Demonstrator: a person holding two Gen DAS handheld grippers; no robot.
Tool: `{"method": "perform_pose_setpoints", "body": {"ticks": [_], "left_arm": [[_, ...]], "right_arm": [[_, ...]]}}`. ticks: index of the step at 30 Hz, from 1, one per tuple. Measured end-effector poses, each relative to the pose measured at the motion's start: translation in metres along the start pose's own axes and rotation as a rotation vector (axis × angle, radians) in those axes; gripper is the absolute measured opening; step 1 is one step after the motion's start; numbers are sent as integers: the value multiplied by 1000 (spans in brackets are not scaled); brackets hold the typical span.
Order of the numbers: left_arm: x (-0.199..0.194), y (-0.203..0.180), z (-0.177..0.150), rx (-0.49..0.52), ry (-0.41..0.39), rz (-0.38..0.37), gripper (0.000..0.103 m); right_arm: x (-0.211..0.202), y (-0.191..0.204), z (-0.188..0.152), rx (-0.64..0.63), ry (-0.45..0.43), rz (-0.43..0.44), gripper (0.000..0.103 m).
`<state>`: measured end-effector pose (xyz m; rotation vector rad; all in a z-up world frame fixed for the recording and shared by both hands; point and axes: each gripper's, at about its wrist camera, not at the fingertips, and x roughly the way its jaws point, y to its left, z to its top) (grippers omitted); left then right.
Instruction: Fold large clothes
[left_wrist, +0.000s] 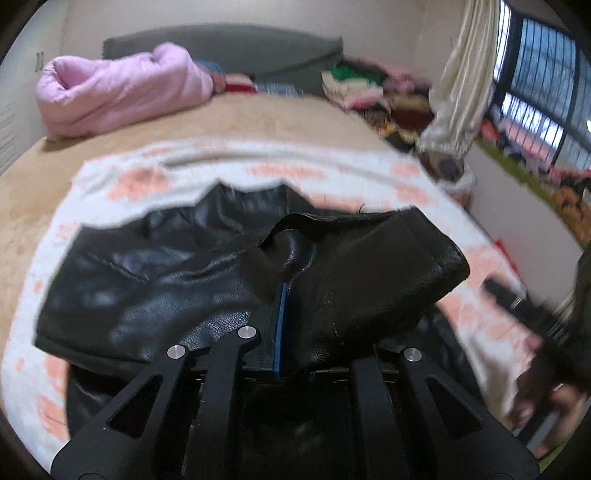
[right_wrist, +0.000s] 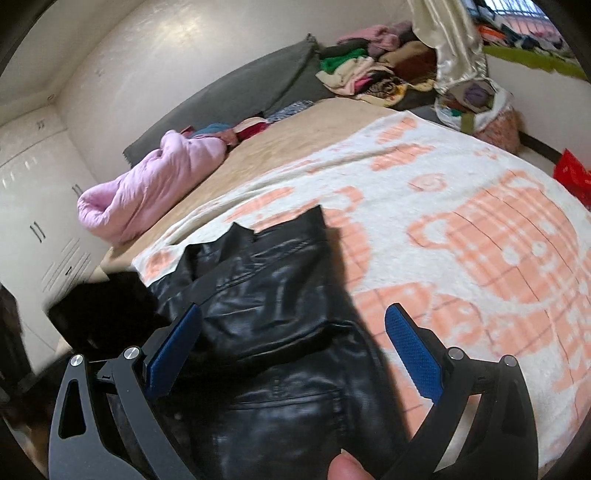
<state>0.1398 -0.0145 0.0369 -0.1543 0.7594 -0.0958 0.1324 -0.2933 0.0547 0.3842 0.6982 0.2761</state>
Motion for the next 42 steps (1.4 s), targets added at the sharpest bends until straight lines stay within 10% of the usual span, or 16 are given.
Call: {"method": "perform_pose_setpoints", "body": {"ticks": [11, 15, 25, 31, 42], "left_arm": [[36, -4, -52, 105, 114, 34, 14], [31, -9, -65, 168, 88, 65, 54], [14, -8, -79, 172, 94, -19, 74], [-12, 5, -78, 122, 89, -84, 82], [-68, 89, -36, -51, -80, 58, 89]], "right_arm": [[24, -8, -9, 65, 134, 99, 99], [45, 14, -20, 70, 260, 221, 97], [87, 51, -40, 184, 457, 407, 59], [91, 75, -31, 88, 409, 380, 8], [33, 146, 43, -347, 101, 344, 4]]}}
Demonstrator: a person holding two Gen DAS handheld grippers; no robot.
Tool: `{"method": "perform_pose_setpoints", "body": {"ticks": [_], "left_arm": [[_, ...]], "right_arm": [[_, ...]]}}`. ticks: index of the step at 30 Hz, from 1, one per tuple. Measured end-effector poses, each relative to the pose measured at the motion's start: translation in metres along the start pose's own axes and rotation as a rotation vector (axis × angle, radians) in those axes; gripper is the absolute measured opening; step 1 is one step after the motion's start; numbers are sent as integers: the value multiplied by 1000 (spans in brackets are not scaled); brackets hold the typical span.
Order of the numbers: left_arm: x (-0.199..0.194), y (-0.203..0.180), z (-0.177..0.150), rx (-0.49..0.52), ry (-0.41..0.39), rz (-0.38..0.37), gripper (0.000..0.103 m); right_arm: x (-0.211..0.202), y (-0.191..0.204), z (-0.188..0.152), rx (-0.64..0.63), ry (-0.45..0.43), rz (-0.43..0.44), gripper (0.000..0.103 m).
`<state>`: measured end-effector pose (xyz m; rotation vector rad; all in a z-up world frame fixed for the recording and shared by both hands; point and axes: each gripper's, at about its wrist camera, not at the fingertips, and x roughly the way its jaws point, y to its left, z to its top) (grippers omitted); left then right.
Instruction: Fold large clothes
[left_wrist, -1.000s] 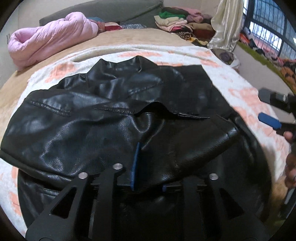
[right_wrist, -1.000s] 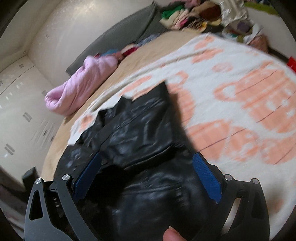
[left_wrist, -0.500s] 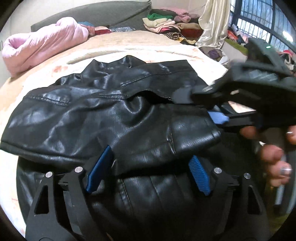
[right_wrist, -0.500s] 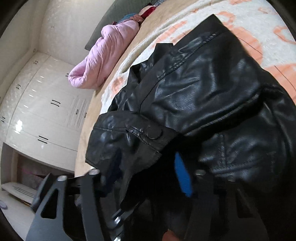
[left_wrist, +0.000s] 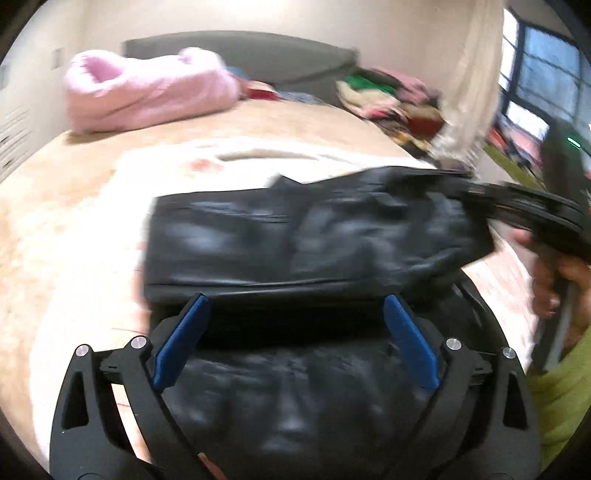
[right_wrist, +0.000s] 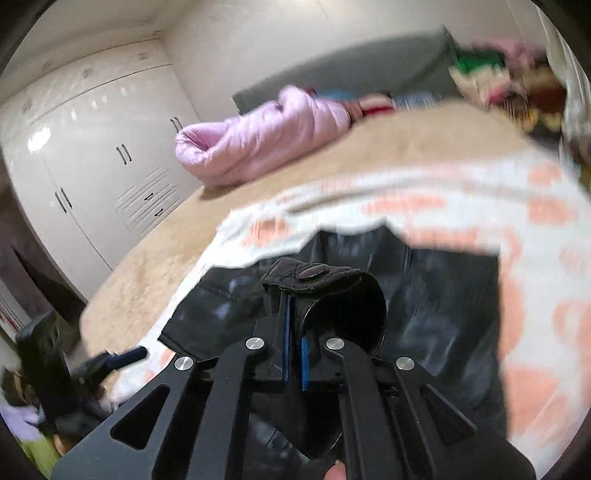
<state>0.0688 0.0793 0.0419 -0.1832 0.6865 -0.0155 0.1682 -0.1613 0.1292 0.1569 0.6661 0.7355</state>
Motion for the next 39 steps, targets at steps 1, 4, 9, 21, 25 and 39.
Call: {"method": "perform_pose_setpoints", "body": {"ticks": [1, 4, 9, 21, 25, 39], "left_arm": [[-1, 11, 3, -31, -7, 19, 89], [-2, 42, 12, -134, -22, 48, 89], [13, 67, 30, -225, -12, 104, 89], [82, 60, 54, -202, 121, 68, 14], [112, 62, 44, -227, 227, 45, 14], [135, 63, 23, -221, 280, 38, 14]], "right_arm": [[-6, 2, 9, -34, -18, -14, 4], [-19, -1, 23, -107, -46, -67, 3], [-17, -19, 22, -126, -27, -118, 3], [-2, -45, -8, -101, 28, -176, 4], [-1, -47, -10, -109, 37, -197, 4], [23, -60, -22, -60, 126, -282, 16]]}}
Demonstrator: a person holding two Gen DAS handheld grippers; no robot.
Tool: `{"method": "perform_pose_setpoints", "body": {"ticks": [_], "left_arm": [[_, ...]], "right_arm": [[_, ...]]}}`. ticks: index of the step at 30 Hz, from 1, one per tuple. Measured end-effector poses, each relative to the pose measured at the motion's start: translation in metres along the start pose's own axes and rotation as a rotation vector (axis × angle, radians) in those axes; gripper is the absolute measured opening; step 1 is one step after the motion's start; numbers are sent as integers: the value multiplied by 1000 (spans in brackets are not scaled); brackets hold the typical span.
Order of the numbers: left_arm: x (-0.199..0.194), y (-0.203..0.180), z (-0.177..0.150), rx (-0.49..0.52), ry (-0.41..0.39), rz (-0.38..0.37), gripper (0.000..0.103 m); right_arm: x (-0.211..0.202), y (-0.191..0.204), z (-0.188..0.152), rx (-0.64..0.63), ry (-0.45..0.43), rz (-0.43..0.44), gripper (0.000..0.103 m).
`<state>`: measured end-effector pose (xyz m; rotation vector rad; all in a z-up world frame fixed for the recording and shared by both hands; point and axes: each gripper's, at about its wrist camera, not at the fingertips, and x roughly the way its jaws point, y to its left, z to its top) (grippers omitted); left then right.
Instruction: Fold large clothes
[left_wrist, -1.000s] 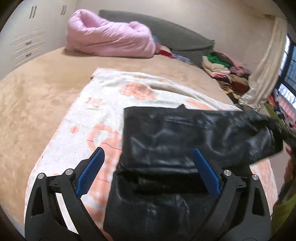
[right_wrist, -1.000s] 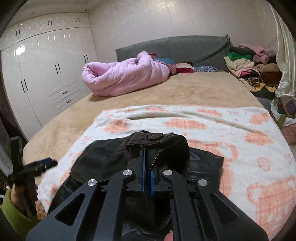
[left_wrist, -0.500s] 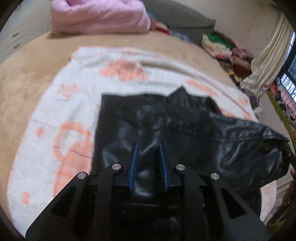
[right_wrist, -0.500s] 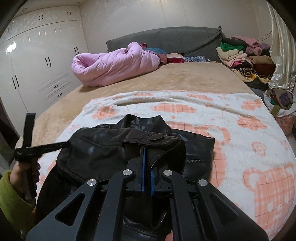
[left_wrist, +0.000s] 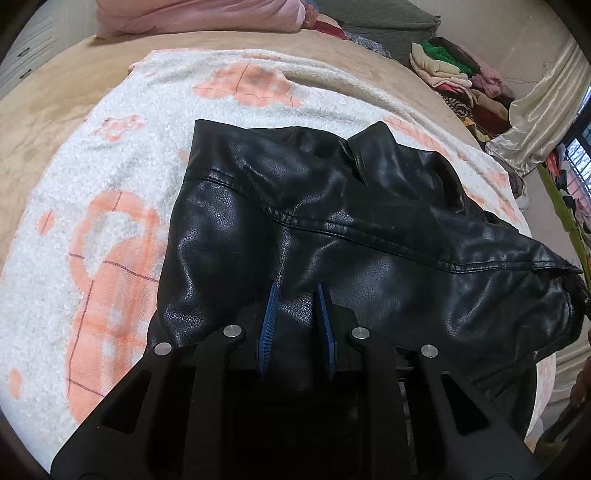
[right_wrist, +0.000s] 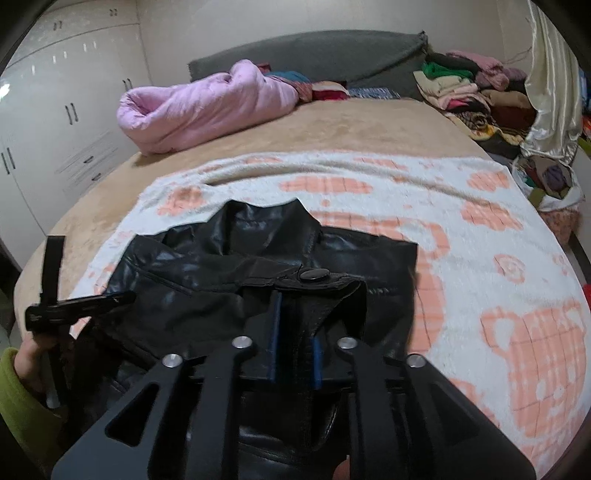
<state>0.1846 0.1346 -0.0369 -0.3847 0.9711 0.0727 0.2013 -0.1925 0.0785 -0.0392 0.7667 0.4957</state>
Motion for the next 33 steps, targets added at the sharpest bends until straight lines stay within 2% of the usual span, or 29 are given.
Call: {"method": "perform_pose_setpoints", "body": {"ticks": [3, 5, 9, 13, 19, 27, 33], "left_arm": [[1, 1, 1, -2, -1, -1, 14], [2, 1, 1, -2, -2, -3, 14], [1, 2, 0, -5, -6, -13, 14], [0, 4, 0, -5, -8, -19, 14], [0, 2, -1, 16, -10, -2, 14], [-1, 4, -2, 14, -21, -17, 14], [1, 0, -4, 34, -27, -8, 14]], "right_arm": [[-5, -7, -3, 33, 4, -25, 36], [-11, -13, -4, 61, -19, -48, 40], [-26, -17, 1, 103, -92, -91, 40], [-14, -2, 7, 77, -84, -59, 38], [45, 40, 8, -24, 34, -47, 37], [114, 37, -17, 23, 230, -100, 35], [129, 34, -29, 35, 218, -102, 35]]}}
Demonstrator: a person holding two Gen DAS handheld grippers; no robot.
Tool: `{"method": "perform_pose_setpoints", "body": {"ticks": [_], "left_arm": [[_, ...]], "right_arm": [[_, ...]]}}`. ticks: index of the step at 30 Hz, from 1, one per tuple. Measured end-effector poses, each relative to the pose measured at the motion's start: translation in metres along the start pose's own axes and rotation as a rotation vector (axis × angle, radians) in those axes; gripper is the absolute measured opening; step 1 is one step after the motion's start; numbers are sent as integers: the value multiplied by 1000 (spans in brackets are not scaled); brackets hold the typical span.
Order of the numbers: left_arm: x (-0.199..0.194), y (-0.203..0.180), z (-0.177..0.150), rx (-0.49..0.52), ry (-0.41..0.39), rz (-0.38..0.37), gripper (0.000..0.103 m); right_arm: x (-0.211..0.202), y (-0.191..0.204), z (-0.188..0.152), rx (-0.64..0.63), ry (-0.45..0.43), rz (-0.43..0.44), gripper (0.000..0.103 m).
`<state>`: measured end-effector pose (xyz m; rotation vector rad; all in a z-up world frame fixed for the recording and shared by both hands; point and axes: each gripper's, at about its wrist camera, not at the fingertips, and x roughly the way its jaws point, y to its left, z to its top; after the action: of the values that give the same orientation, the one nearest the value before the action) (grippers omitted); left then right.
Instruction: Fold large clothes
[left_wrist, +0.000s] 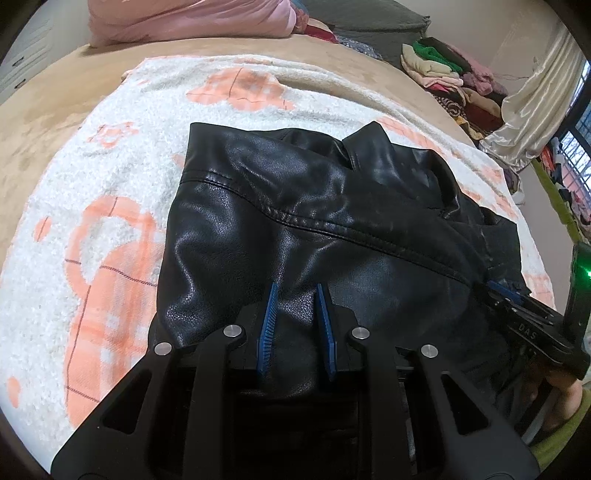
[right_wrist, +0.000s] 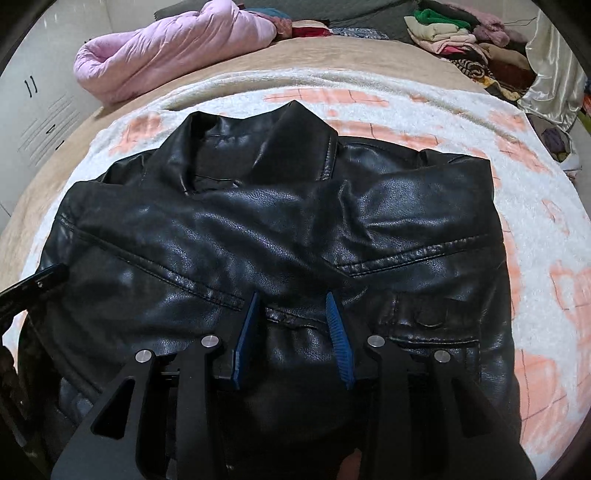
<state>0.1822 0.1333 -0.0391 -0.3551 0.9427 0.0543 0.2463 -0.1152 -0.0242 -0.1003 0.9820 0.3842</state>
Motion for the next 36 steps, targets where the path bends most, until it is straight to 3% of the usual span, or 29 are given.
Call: {"method": "perform_pose_setpoints", "body": {"ticks": [3, 8, 10, 14, 16, 20, 21, 32, 34, 36], "left_arm": [[-2, -1, -1, 2, -8, 1, 14], [-14, -13, 1, 51, -34, 44, 15], [-20, -18, 1, 58, -42, 28, 31], [-31, -30, -2, 85, -67, 29, 48], [-36, -34, -2, 92, -75, 17, 61], [-47, -40, -2, 107, -97, 26, 83], [-50, -40, -1, 104, -102, 23, 92], [-67, -49, -7, 123, -116, 16, 94], [-67, -50, -10, 130, -107, 17, 94], [-66, -50, -15, 135, -97, 15, 94]], "right_arm": [[-7, -2, 3, 12, -9, 16, 35], [-48, -12, 2, 59, -100, 97, 40], [-64, -11, -2, 44, -129, 112, 48], [-84, -8, -9, 17, -163, 141, 56], [-91, -5, -13, 18, -176, 156, 76], [-103, -4, -14, 24, -201, 166, 86], [-105, -5, -15, 27, -204, 171, 89], [-127, -1, -27, -14, -261, 148, 90], [-129, 1, -31, -32, -263, 141, 68], [-127, 3, -33, -48, -248, 140, 56]]}}
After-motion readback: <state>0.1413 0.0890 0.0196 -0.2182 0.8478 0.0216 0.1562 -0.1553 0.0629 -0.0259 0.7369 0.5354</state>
